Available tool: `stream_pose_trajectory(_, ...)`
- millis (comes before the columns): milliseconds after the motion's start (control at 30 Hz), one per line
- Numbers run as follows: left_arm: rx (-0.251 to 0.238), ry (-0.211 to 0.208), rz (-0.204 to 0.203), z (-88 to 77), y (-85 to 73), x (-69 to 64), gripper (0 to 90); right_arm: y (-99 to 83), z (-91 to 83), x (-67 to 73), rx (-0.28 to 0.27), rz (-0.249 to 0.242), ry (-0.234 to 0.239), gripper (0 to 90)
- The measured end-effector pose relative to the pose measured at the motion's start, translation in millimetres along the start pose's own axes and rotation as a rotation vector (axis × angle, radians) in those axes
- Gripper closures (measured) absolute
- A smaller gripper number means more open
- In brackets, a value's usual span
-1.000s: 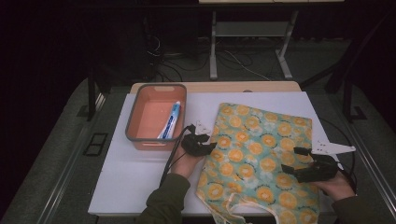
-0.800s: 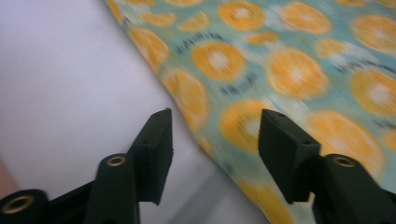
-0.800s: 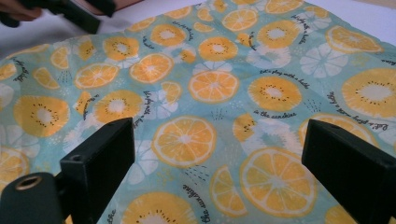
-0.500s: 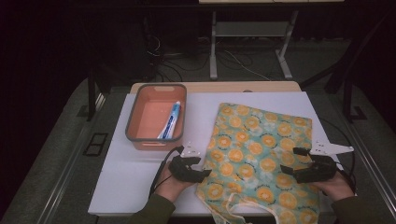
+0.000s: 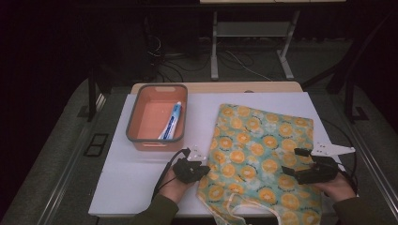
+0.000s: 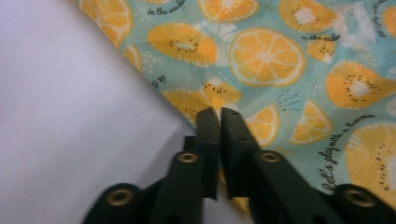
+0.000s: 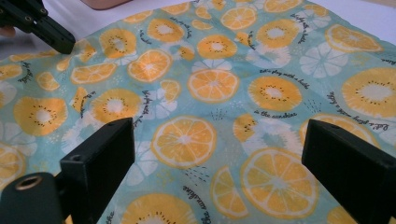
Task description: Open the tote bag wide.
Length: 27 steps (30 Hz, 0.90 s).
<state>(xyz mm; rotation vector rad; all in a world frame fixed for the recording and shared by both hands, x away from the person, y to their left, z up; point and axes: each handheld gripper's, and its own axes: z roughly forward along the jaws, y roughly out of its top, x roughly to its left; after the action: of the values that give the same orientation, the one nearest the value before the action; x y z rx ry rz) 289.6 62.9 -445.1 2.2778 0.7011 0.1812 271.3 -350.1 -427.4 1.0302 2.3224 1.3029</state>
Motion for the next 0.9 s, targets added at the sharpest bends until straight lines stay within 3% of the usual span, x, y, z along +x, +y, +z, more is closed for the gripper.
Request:
stream_pose_trajectory(67, -0.009, 0.011, 0.018, -0.4, 4.5, -0.4, 89.3, 0.0, 0.0, -0.1, 0.000, 0.001, -0.001, 9.3)
stream_pose_trajectory(200, -0.033, 0.028, 0.014, -1.2, 12.2, 3.6, 89.4, 0.0, 0.1, -0.3, 0.000, 0.001, -0.002, 9.4)
stream_pose_trajectory(267, -0.052, 0.049, -0.001, 0.4, 20.1, 10.1, 89.5, 0.0, 0.4, -0.1, 0.003, 0.002, 0.000, 9.3)
stream_pose_trajectory(333, -0.045, 0.097, 0.017, 4.3, 28.4, 15.8, 89.5, 0.0, 0.6, -0.2, 0.004, -0.002, 0.000, 9.3)
stream_pose_trajectory(433, -0.077, 0.132, -0.019, 14.1, 46.2, 31.4, 89.5, 0.1, 0.5, 0.0, 0.003, -0.001, -0.001, 9.4)
stream_pose_trajectory(633, -0.108, 0.160, -0.048, 31.7, 69.1, 42.7, 89.5, -0.3, 0.5, -1.0, 0.002, 0.000, 0.002, 9.3)
stream_pose_trajectory(767, -0.115, 0.159, -0.075, 41.8, 74.1, 46.1, 88.4, -0.3, -0.1, -0.8, 0.000, -0.002, 0.003, 9.3)
stream_pose_trajectory(833, -0.105, 0.161, -0.076, 40.6, 72.7, 46.0, 74.2, -0.3, -0.6, -0.8, -0.003, 0.001, 0.005, 9.3)
stream_pose_trajectory(900, -0.112, 0.158, -0.076, 33.6, 69.8, 43.3, 70.0, -0.3, -0.6, -0.8, -0.002, 0.000, 0.005, 9.4)
